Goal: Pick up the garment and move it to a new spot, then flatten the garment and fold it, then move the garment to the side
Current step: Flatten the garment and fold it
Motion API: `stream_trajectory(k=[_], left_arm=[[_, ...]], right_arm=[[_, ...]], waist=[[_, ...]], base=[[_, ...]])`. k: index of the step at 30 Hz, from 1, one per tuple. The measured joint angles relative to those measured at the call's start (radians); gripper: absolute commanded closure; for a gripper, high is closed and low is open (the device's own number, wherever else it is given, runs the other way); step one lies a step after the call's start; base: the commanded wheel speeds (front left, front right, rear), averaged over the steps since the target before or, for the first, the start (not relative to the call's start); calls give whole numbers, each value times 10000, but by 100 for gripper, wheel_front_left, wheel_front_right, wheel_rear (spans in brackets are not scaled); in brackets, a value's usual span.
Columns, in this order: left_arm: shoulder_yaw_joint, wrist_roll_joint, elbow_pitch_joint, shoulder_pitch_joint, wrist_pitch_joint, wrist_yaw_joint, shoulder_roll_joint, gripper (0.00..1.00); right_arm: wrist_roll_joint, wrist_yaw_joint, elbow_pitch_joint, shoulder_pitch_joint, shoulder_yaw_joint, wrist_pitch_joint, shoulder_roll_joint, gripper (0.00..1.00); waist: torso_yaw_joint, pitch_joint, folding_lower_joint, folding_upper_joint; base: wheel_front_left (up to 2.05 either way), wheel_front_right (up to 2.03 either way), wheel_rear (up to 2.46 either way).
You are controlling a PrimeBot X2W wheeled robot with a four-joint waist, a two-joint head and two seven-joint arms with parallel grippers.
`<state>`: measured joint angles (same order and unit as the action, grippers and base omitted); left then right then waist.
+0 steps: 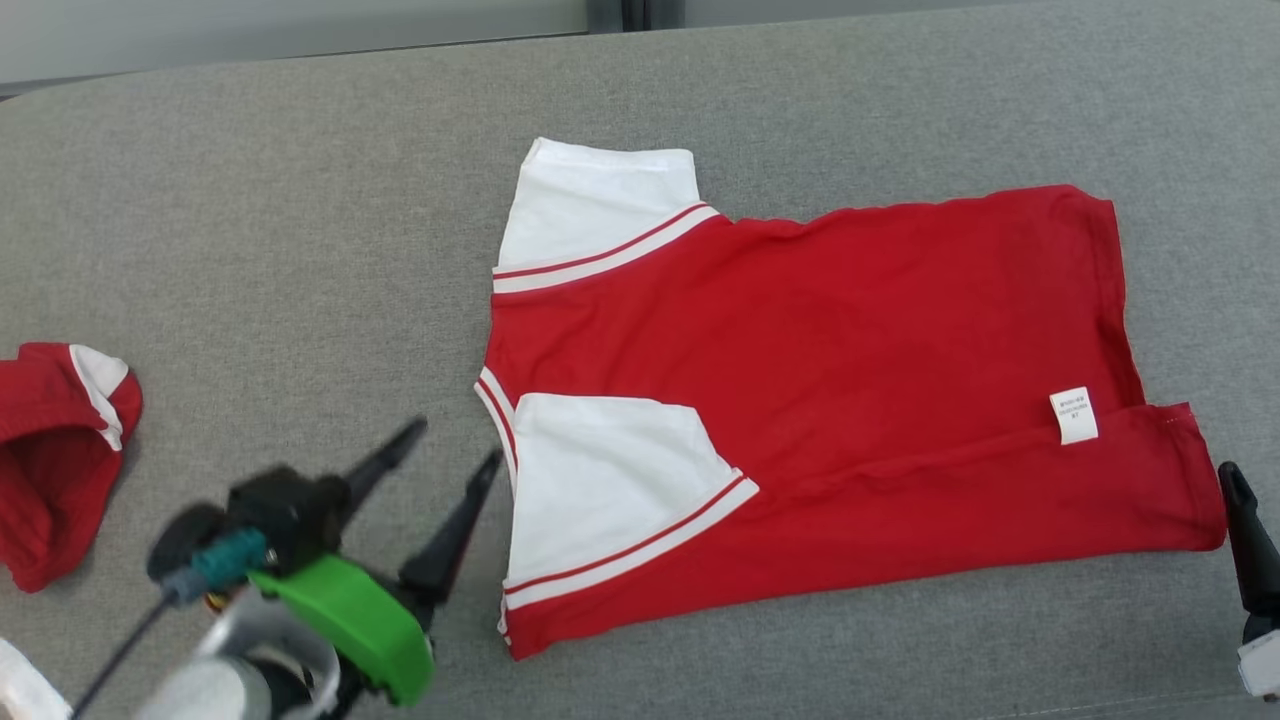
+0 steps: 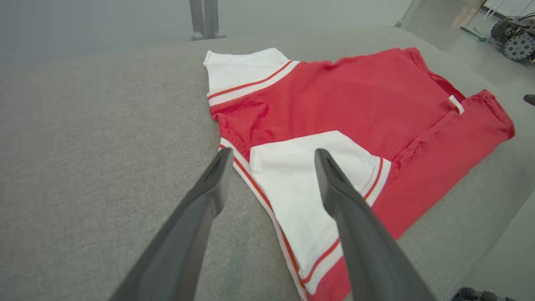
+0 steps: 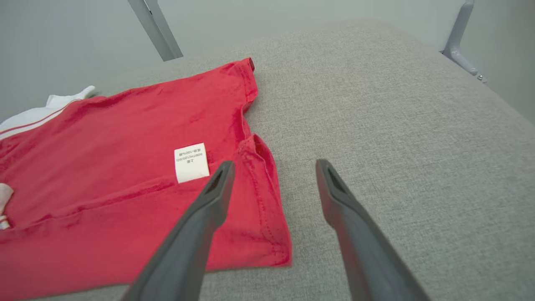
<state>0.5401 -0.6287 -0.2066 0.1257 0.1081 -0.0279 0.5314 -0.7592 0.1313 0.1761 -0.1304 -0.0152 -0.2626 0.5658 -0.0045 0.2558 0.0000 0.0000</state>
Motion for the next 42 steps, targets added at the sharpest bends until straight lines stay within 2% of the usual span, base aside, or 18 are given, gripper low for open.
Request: stream_trajectory(k=[3, 6, 9, 11, 18, 23, 31, 42], left_arm=[[-295, 161, -67, 1575, 656, 138, 238, 0], [-370, 251, 330, 3591, 1513, 570, 276, 0], [-274, 176, 1152, 5566, 2232, 1035, 35, 0], [-58, 69, 2002, 6865, 2556, 1275, -360, 0], [1018, -33, 4893, 9508, 3150, 1532, -1035, 0], [1985, -280, 6362, 10570, 3344, 1557, -1026, 0], [3290, -775, 7772, 11363, 3649, 1567, -504, 0], [4080, -1191, 8867, 11824, 3390, 1567, -274, 0]], right_arm=[[207, 0, -174, 283, 15, 0, -92, 0], [334, 0, -297, 560, -50, 0, -48, 0], [378, 0, -395, 995, -90, 0, 19, 0], [426, 0, -428, 1429, -79, -2, -48, 0], [738, 0, -353, 2828, -915, -2, -669, 0], [763, 0, -242, 3462, -1329, 0, -978, 0], [750, -2, -148, 3837, -1360, 0, -1302, 0], [752, -2, -130, 4043, -1358, -2, -1450, 0]], waist=[[30, 170, 0, -1], [67, 466, 0, 0], [64, 840, 0, 0], [19, 1144, 0, 0], [-405, 1982, 1, 0], [-918, 2408, 0, 0], [-1585, 3013, 1, 0], [-2012, 3430, 0, 0]], base=[[0, 0, 0], [0, 0, 0], [0, 0, 0], [0, 0, 0], [0, 0, 0], [0, 0, 0], [0, 0, 0], [0, 0, 0]])
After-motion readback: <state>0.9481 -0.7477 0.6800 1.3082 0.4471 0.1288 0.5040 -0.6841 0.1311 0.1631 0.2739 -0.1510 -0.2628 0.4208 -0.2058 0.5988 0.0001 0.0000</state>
